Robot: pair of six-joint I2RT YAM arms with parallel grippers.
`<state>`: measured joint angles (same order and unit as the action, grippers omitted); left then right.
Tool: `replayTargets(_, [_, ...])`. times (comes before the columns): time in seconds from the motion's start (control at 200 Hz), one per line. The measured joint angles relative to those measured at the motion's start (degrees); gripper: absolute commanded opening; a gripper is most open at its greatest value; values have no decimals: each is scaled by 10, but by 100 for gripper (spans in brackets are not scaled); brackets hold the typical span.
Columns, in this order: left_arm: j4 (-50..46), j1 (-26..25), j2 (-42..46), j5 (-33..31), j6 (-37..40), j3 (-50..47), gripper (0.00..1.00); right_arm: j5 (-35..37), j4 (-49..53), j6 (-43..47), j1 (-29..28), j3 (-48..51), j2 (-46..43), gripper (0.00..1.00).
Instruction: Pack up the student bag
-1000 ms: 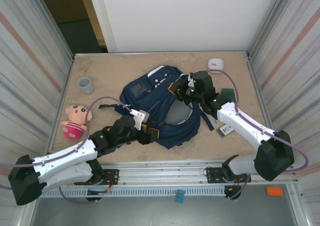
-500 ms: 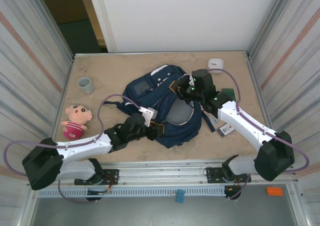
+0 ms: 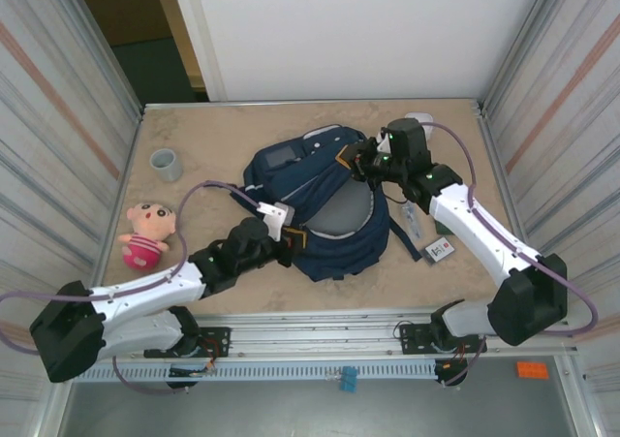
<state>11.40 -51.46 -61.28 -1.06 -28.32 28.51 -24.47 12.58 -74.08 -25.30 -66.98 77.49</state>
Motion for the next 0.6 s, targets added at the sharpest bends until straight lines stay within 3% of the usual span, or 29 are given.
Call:
replayTargets(0.215, [-10,56,26,20,22,-2,0,-71,26,9,27,-56,38,0])
replayTargets(0.396, [-13,94,43,97,78,-1,0,-113,42,22,38,-87,58,0])
replayTargets(0.516, [-23,99,49,148,108,-1,0,-130,47,27,39,-88,59,36])
replayTargets(0.601, [-27,99,48,172,117,-1,0,-133,31,32,31,-77,53,49])
